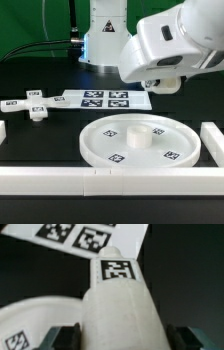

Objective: Assemble round table

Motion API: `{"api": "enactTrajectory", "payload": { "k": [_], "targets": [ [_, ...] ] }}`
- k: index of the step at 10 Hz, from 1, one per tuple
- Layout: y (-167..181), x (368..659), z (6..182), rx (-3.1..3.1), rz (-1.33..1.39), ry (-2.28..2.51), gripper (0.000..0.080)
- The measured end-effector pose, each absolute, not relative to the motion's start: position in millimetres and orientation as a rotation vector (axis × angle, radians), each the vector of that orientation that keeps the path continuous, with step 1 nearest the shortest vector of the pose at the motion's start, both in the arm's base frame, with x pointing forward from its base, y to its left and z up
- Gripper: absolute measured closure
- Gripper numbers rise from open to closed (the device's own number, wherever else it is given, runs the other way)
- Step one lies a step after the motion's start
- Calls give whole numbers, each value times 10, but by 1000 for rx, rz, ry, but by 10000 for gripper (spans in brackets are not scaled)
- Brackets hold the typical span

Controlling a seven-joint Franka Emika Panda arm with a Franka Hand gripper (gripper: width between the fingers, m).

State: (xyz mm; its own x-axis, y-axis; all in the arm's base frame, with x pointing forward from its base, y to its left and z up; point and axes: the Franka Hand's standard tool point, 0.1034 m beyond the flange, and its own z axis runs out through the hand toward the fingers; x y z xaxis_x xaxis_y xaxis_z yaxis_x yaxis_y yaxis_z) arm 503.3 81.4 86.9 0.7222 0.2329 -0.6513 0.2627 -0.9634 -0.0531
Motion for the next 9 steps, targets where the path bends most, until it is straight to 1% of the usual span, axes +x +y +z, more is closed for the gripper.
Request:
{"api": "enactTrajectory", "payload": {
  "k": [2, 3, 4, 5, 6, 7, 8, 9],
  "targets": [
    [817, 5092, 876, 2957, -847, 425, 387],
    [811, 5098, 883, 2977, -790, 417, 387],
    [799, 5137, 925, 3024, -707, 340, 387],
    [759, 5167, 1023, 3054, -619, 301, 387],
    [732, 5224, 1166, 3075, -507, 301, 387],
    [743, 5270, 1226, 3089, -418, 329, 387],
    [752, 5330, 1197, 3110, -265, 330, 387],
    [749, 5319, 1188, 3119, -164, 330, 387]
  ]
}}
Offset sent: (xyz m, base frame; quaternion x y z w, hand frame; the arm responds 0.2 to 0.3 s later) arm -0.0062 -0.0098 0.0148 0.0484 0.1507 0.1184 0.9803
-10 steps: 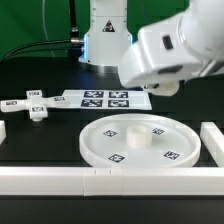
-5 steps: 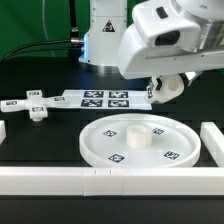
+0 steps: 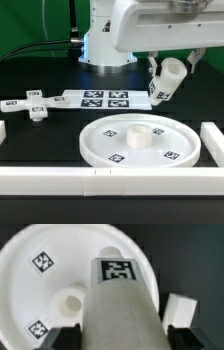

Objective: Assemble round table

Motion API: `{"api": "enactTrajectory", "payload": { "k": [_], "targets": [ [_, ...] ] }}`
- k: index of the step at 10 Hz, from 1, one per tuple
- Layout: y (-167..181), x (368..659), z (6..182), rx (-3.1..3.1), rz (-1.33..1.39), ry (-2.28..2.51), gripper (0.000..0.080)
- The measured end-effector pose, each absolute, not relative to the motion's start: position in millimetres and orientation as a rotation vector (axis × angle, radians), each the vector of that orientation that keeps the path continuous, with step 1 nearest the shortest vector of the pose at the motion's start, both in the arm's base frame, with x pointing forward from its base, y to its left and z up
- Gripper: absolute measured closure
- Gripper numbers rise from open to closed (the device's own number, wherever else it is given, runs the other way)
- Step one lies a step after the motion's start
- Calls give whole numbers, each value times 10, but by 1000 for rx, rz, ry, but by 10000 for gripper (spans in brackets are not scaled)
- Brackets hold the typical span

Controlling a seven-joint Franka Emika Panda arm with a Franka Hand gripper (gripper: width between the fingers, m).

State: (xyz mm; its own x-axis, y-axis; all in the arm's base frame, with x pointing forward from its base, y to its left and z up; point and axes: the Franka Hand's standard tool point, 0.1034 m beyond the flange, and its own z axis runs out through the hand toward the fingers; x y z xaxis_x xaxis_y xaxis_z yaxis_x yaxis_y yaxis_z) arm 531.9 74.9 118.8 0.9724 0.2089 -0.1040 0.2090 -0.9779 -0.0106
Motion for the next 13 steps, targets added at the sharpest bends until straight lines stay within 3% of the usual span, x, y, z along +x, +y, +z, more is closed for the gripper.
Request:
{"api": "enactTrajectory", "payload": {
  "k": [2, 6, 8, 10, 13],
  "targets": [
    [738, 5379, 1193, 3136, 26, 322, 387],
    [495, 5517, 1417, 3193, 357, 52, 387],
    [458, 5483, 1377, 3143, 558, 53, 387],
    [422, 5457, 1306, 3143, 544, 43, 387],
    [265, 5520, 1343, 3135, 557, 27, 387]
  ]
}}
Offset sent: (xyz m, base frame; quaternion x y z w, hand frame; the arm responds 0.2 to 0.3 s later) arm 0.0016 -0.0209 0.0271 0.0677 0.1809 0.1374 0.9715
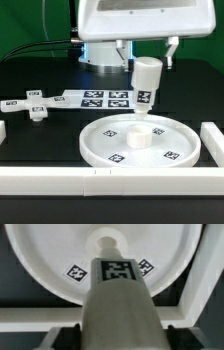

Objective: Assemble round table

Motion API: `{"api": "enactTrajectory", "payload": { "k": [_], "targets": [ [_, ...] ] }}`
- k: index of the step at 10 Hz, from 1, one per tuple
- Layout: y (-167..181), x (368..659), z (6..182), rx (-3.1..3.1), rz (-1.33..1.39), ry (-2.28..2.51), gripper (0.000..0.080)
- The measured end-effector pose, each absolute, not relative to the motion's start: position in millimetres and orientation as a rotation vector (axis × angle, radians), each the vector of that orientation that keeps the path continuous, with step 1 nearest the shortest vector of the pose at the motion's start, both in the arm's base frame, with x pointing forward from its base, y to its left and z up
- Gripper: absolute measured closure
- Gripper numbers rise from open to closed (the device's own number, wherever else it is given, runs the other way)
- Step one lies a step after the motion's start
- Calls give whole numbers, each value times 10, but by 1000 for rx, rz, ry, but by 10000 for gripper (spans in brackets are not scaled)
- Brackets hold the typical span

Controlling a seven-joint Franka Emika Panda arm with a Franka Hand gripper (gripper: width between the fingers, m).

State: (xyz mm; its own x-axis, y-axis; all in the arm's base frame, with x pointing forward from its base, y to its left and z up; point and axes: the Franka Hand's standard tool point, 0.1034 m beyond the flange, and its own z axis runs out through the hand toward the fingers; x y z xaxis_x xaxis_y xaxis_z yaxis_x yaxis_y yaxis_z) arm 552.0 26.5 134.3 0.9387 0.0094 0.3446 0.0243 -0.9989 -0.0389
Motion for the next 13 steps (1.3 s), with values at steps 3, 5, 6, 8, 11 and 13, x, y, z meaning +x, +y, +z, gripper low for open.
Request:
{"api": "enactTrajectory", "payload": {
  "k": [3, 5, 6, 8, 11, 13],
  "targets": [
    [269, 5506, 1319, -3052, -536, -28, 387],
    [253, 5522, 1234, -3056, -532, -35, 387],
    [260, 5543, 1205, -3057, -529, -36, 387],
    [279, 5555, 1118, -3058, -518, -40, 387],
    [300, 5516, 1019, -3062, -497, -46, 387],
    [313, 5497, 985, -3063, -487, -50, 387]
  ]
}}
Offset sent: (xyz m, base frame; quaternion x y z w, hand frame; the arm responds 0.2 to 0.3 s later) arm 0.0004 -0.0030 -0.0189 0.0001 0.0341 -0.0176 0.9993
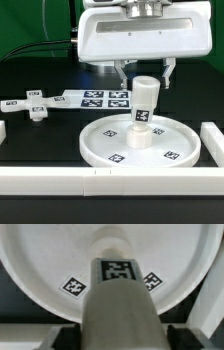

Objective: Assemble round table

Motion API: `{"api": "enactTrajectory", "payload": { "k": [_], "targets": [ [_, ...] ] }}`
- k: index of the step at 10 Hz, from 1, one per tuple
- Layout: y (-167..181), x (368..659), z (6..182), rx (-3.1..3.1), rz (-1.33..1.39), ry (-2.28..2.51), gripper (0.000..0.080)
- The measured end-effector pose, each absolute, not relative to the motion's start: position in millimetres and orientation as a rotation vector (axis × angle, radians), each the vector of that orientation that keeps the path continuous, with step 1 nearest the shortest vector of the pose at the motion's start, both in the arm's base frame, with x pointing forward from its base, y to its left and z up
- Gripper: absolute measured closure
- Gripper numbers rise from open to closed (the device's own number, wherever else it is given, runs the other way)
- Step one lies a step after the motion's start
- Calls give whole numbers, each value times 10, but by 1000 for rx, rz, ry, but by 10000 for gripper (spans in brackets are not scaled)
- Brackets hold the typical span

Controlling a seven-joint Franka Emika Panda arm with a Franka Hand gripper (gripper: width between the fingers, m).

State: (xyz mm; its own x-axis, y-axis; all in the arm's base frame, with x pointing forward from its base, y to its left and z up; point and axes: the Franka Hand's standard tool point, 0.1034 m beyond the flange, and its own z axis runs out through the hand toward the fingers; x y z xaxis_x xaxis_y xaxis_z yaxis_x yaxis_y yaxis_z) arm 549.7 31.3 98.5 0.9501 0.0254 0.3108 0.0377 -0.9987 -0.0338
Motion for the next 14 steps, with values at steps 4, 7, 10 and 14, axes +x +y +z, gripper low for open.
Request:
{"api": "enactTrajectory", "payload": {
  "k": [4, 7, 10, 14],
  "targets": [
    [315, 5460, 904, -3065, -501, -52, 387],
    [324, 5503, 902, -3057, -585, -54, 336],
    [325, 5506, 905, -3057, -585, -54, 164],
    [186, 5524, 1198, -3071, -485, -108, 151]
  ]
}}
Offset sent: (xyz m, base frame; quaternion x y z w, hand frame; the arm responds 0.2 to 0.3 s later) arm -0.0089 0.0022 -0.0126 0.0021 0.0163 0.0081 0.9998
